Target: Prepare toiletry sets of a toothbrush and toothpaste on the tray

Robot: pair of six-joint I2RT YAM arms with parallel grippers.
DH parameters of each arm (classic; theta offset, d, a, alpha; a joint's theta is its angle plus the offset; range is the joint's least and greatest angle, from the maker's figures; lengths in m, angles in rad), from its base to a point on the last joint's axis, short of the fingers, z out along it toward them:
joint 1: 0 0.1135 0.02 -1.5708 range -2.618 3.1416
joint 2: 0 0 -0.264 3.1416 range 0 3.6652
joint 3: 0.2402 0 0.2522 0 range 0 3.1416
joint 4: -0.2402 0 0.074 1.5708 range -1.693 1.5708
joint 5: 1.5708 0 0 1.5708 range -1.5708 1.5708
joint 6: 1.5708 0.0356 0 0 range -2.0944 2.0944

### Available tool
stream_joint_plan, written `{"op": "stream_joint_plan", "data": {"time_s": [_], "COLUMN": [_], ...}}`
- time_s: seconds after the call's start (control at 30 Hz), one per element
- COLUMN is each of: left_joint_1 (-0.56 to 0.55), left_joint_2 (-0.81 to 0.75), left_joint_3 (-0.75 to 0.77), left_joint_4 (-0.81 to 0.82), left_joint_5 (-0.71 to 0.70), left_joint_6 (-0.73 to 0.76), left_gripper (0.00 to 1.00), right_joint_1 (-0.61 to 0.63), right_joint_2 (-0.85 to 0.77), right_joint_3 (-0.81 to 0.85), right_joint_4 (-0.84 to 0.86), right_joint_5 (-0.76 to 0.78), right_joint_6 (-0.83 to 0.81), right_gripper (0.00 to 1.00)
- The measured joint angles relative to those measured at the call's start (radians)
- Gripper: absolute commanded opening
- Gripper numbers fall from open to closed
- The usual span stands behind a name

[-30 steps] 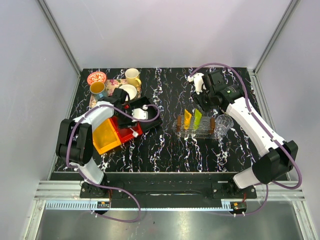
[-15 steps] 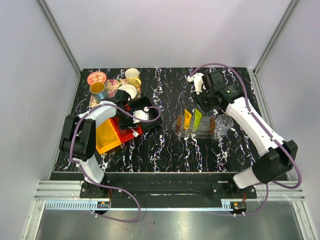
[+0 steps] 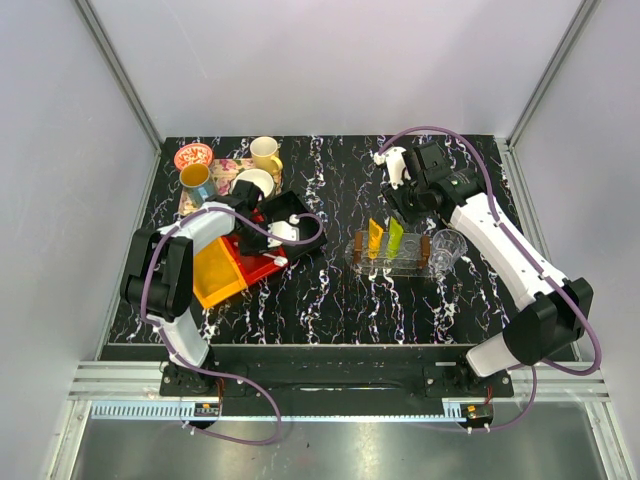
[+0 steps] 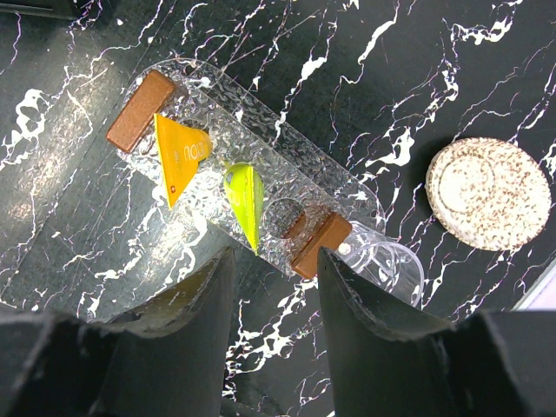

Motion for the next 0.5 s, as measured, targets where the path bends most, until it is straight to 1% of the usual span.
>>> {"op": "stream_joint_plan", "data": {"time_s": [0.17,0.5], "left_joint_1": [-0.008,-0.008], "left_joint_2": [0.000,0.000], "left_joint_3": [0.001,0.019], "left_joint_4": [-0.013,-0.025], "left_joint_5": [0.001,-0.004], "left_joint_6": [0.002,0.009], "left_gripper": [0.23,0.20], "right_joint_1": [0.000,0.000], "right_joint_2": [0.000,0.000], "right_joint_3": [0.000,0.000], "right_joint_4": [0.000,0.000], "right_joint_5": [0.000,0.000], "right_joint_6": [0.000,0.000], "right_gripper": [0.48,0.49]}}
